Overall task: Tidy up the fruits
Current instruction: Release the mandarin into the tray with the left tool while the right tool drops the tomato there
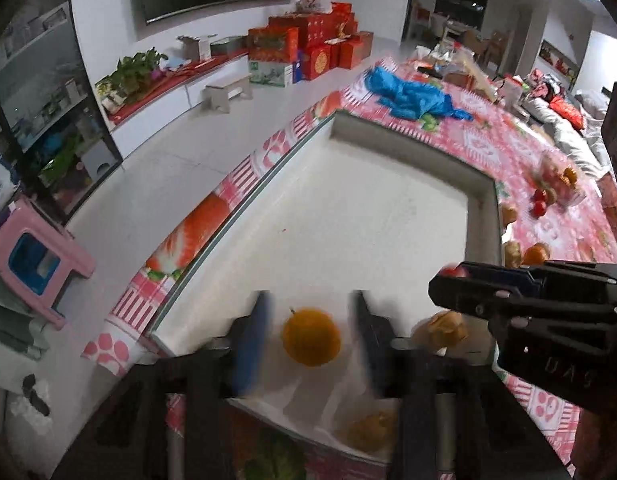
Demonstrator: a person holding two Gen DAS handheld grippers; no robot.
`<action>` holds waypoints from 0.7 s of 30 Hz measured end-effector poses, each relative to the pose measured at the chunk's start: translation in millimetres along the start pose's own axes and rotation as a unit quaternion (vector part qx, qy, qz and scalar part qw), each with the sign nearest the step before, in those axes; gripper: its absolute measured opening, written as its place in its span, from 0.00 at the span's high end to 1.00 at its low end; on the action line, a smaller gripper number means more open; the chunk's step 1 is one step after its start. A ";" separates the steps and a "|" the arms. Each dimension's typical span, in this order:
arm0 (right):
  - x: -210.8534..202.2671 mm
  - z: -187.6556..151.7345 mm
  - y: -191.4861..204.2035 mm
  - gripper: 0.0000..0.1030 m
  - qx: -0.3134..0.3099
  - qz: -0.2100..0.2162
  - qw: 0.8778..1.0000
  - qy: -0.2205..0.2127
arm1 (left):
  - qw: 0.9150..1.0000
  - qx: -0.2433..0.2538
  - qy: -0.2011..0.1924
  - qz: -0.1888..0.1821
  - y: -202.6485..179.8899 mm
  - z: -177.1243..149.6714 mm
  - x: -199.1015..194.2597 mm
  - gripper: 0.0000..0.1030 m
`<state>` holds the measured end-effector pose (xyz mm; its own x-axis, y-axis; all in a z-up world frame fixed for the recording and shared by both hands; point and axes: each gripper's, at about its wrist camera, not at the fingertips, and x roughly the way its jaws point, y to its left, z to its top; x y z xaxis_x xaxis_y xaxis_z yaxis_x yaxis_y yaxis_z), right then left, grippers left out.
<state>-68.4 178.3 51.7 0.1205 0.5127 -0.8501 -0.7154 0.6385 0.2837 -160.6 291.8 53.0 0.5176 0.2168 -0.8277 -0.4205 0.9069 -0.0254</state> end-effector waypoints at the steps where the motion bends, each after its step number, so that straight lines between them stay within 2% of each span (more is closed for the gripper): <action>1: 0.5 -1.1 -2.1 0.62 0.002 -0.004 1.000 0.000 | 1.000 -0.005 -0.005 0.017 3.0 -2.2 -1.0 0.31; 2: -0.7 -1.6 -4.0 0.45 0.005 -0.007 1.000 -0.003 | 1.000 -0.012 -0.012 0.027 6.3 -4.5 -2.8 0.28; 3: -3.0 -2.2 -7.5 0.33 0.011 -0.008 1.000 -0.007 | 0.999 -0.018 -0.013 0.026 9.1 -5.5 -3.7 0.27; 4: -7.5 -2.9 -12.0 0.11 0.020 -0.008 1.000 -0.015 | 0.999 -0.027 -0.010 0.021 12.9 -6.4 -4.5 0.27; 5: -13.8 -4.3 -17.1 0.05 0.030 -0.004 0.999 -0.027 | 0.999 -0.036 -0.006 0.014 15.8 -7.4 -4.8 0.27; 8: -30.7 -8.5 -28.7 0.04 0.046 0.000 0.998 -0.043 | 0.999 -0.047 -0.002 0.009 17.5 -12.1 -6.8 0.27; 15: -59.4 -15.7 -68.5 0.01 0.088 -0.030 0.994 -0.064 | 1.000 -0.013 0.002 0.001 -8.7 -18.5 -15.5 0.27; 21: -81.2 -16.3 -112.9 0.00 0.123 -0.070 0.987 -0.081 | 1.000 0.013 -0.020 -0.014 -32.4 -8.6 -40.4 0.27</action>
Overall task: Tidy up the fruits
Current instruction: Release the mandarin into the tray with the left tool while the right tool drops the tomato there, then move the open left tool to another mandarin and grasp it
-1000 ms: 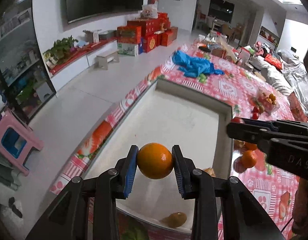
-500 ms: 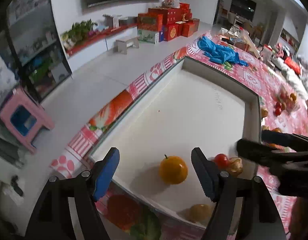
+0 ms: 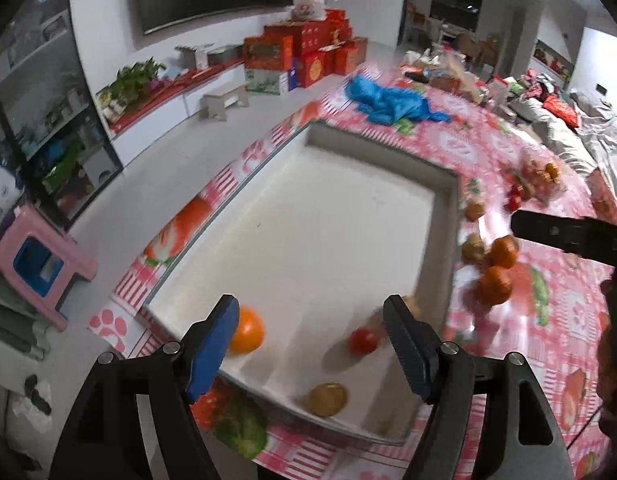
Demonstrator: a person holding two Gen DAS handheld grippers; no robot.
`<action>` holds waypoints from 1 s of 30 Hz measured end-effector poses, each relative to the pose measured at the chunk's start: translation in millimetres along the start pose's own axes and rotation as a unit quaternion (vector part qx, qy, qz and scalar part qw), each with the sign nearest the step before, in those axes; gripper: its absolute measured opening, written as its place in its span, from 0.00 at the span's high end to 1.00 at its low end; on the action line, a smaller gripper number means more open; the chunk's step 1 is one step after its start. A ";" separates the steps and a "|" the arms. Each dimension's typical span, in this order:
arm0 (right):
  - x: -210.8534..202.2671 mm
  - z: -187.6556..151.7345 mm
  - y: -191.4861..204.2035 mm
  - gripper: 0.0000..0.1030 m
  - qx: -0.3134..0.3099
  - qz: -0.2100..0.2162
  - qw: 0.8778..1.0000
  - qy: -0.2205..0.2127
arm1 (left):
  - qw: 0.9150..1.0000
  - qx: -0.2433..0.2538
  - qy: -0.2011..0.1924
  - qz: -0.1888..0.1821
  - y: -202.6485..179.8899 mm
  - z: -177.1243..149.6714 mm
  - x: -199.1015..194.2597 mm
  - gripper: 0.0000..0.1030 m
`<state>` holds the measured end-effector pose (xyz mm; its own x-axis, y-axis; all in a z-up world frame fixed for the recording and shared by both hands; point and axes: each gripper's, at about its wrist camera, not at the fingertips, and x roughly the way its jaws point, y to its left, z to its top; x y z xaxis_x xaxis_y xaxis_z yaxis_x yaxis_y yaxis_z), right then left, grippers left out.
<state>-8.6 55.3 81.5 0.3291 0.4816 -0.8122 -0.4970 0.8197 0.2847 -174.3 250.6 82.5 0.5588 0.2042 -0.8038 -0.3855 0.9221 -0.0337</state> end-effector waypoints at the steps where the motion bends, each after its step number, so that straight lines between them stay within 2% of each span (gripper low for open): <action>1: -1.0 1.0 -4.5 0.00 0.001 -0.008 1.000 -0.001 | 1.000 0.003 -0.004 -0.003 -3.2 3.0 -3.9 0.27; 5: 1.2 -1.0 -26.4 0.00 -0.005 -0.055 0.998 -0.001 | 1.000 0.017 -0.010 -0.017 -17.9 7.8 -14.3 0.27; 20: 7.1 -50.2 -82.3 0.00 0.018 -0.085 0.996 0.018 | 0.995 0.086 0.020 -0.036 -85.8 -10.4 -10.6 0.27; 22: 6.5 -55.5 -87.1 0.00 0.019 -0.100 0.995 0.013 | 0.995 0.095 0.025 -0.037 -91.9 -13.8 -9.3 0.27; 25: 3.7 -64.1 -93.2 0.00 0.005 -0.145 0.989 0.000 | 0.993 0.106 0.029 -0.039 -102.2 -17.8 -7.5 0.27; 30: 4.7 -80.3 -114.9 0.01 0.016 -0.169 0.985 0.004 | 0.991 0.116 0.039 -0.049 -117.5 -24.8 -1.5 0.27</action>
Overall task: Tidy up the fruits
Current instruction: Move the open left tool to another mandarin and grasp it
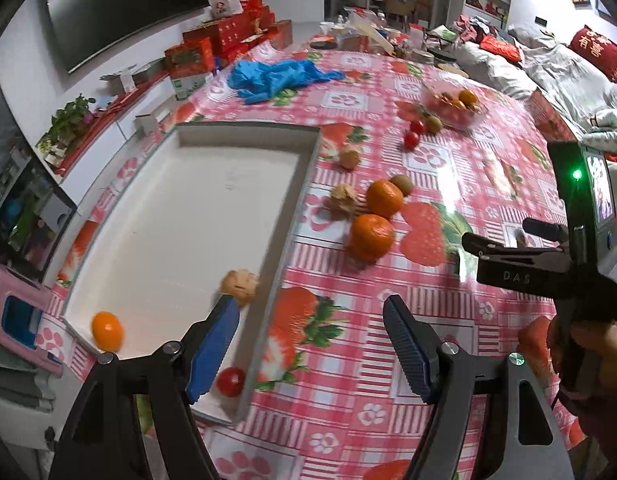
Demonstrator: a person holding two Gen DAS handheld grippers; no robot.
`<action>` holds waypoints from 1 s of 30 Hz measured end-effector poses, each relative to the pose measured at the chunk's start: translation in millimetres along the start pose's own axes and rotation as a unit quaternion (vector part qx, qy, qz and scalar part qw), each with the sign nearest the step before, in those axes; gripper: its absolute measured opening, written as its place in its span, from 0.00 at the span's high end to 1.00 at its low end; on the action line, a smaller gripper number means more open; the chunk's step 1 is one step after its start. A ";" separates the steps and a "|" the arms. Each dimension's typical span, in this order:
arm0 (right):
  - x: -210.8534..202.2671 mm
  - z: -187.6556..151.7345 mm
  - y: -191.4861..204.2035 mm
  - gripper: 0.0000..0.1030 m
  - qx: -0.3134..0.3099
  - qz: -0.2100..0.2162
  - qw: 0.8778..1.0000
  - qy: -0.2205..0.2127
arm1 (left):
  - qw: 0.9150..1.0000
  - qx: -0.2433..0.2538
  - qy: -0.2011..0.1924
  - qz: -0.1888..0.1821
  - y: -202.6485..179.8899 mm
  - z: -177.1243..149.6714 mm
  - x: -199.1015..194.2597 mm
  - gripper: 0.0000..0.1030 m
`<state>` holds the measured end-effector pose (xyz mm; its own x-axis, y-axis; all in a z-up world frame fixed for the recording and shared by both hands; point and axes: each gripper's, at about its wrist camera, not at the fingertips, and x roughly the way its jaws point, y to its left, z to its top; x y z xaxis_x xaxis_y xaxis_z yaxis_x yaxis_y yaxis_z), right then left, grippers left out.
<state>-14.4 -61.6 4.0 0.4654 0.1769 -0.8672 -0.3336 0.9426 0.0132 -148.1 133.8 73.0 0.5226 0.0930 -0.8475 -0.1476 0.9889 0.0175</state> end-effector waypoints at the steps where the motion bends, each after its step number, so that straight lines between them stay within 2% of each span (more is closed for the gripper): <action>1: -1.0 -3.0 -2.9 0.00 -0.002 -0.010 1.000 -0.010 | 1.000 0.002 0.002 -0.002 -3.5 -0.1 1.7 0.27; 6: -4.3 -11.7 -10.6 0.00 0.000 0.000 0.999 -0.037 | 1.000 0.016 0.008 -0.010 -19.5 -0.1 10.6 0.27; 19: -2.8 -10.7 -9.2 0.00 0.013 -0.008 0.999 -0.048 | 1.000 0.019 0.018 -0.014 -36.0 -5.3 40.6 0.27; 24: -2.8 -10.8 -9.0 0.00 0.013 -0.008 0.999 -0.048 | 1.000 0.000 0.014 -0.023 -37.2 10.2 52.0 0.27; 30: -2.8 -10.8 -9.0 0.00 0.013 -0.008 0.999 -0.048 | 1.000 0.017 0.007 -0.012 -52.2 26.5 64.6 0.27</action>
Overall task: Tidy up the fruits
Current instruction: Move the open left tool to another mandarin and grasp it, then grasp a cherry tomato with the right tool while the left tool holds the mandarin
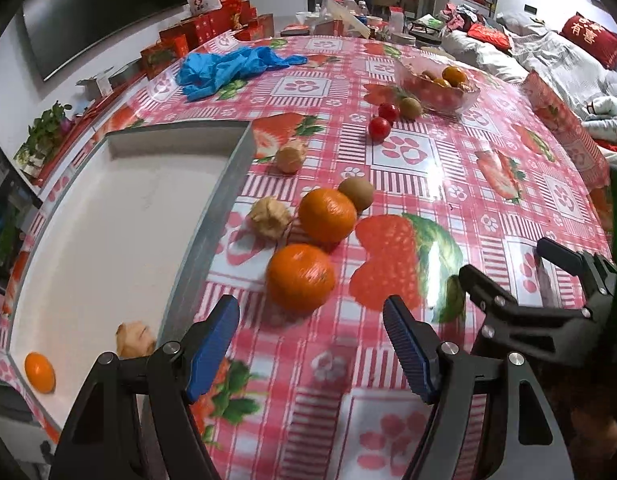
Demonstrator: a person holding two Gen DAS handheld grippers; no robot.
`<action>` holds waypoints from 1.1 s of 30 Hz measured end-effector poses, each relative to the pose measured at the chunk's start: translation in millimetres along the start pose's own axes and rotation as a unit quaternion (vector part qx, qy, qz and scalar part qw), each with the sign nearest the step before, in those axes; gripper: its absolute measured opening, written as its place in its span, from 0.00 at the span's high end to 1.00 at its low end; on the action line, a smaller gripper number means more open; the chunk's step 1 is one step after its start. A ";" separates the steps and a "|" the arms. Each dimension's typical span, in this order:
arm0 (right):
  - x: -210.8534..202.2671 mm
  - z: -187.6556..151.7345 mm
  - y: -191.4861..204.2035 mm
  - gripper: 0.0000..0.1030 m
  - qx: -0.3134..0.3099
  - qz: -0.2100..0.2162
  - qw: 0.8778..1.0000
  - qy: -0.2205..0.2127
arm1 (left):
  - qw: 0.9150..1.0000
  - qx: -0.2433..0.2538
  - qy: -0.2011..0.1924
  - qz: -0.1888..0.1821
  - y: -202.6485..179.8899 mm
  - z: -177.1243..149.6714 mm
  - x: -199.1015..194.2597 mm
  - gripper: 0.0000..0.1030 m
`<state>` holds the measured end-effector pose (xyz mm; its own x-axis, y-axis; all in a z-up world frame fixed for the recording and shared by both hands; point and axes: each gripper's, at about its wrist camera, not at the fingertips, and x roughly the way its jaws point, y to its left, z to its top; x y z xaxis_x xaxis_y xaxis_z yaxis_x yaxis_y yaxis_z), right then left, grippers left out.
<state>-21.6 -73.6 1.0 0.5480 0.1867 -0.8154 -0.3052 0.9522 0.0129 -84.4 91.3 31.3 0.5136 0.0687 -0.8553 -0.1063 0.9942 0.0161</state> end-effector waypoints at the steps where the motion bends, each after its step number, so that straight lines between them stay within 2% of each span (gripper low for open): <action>1: -0.1 0.1 0.0 0.00 0.000 0.000 1.000 0.000 | 1.000 0.002 0.000 0.001 -1.2 2.2 2.6 0.27; 5: 0.1 0.2 -0.8 0.00 0.003 -0.001 1.000 0.000 | 1.000 0.005 0.007 0.010 -3.6 7.8 14.7 0.27; 11: 0.3 0.5 -1.0 0.00 0.004 -0.001 1.000 0.000 | 1.000 -0.019 0.017 0.005 5.6 9.7 26.8 0.28; 13: 0.3 0.5 -0.9 0.00 0.004 -0.001 1.000 0.000 | 1.000 -0.024 0.019 -0.001 6.1 10.4 28.8 0.39; 15: 0.3 0.4 -0.9 0.00 0.004 -0.001 1.000 0.000 | 1.000 -0.025 0.016 -0.001 5.0 12.5 29.7 0.42; 19: 0.3 0.6 -0.7 0.00 0.004 -0.001 1.000 0.000 | 1.000 -0.024 0.010 -0.003 4.2 15.8 30.4 0.60; 24: 0.4 0.4 -0.7 0.00 0.003 -0.001 1.000 0.001 | 1.000 -0.025 0.009 -0.013 8.0 8.8 26.0 0.60; 33: 0.4 0.2 -0.7 0.00 0.003 -0.001 1.000 0.001 | 1.000 0.004 -0.004 -0.017 5.9 -23.7 6.8 0.60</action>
<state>-21.0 -74.2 0.8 0.5467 0.1835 -0.8170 -0.2991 0.9541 0.0142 -101.7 95.7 13.3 0.5227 0.0364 -0.8517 -0.0817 0.9966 -0.0076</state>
